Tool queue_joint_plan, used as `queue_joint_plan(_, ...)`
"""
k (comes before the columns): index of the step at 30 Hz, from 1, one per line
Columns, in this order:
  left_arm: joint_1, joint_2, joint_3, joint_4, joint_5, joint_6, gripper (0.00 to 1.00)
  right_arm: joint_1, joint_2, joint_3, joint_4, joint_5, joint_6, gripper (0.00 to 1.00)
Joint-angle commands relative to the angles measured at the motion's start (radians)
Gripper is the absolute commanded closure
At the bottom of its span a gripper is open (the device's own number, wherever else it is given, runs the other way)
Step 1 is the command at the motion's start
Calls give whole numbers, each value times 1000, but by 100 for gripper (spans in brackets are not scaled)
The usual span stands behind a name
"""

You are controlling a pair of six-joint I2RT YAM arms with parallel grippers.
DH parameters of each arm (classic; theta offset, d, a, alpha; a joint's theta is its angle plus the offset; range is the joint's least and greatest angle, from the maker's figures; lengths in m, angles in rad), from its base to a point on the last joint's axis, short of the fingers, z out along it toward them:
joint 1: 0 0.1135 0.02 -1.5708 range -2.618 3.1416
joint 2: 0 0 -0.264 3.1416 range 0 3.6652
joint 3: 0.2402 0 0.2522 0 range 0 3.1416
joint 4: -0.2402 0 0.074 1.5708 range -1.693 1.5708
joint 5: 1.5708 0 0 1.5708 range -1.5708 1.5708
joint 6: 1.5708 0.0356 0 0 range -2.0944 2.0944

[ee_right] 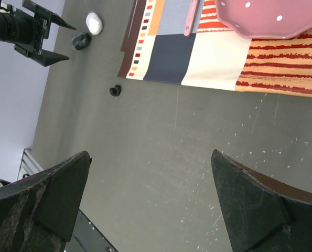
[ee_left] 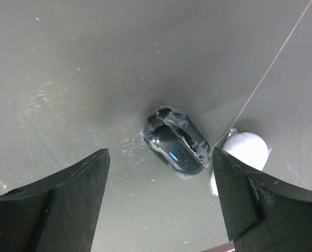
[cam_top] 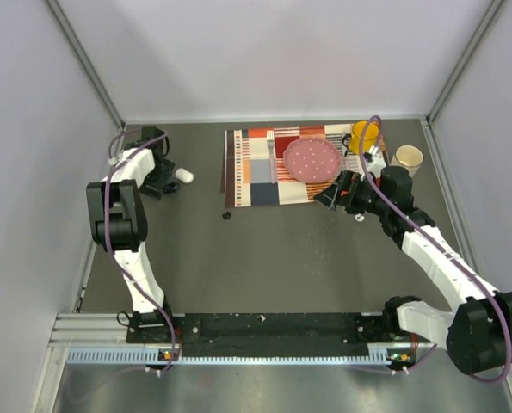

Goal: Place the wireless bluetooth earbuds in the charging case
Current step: Pick up the charging case at the center of the board.

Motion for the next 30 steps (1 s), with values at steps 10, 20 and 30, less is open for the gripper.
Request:
queue_joint_plan(10,4,87,85,-33,45,-89,21,3,25,62,24,14,-14,1)
queue_joint_plan(20,4,130,72,-33,47,-91,30,3,42,71,24,23,-20,1)
queue_joint_plan(30,5,96,15,4,11,-7,73,3,62,91,18,14,-23,1)
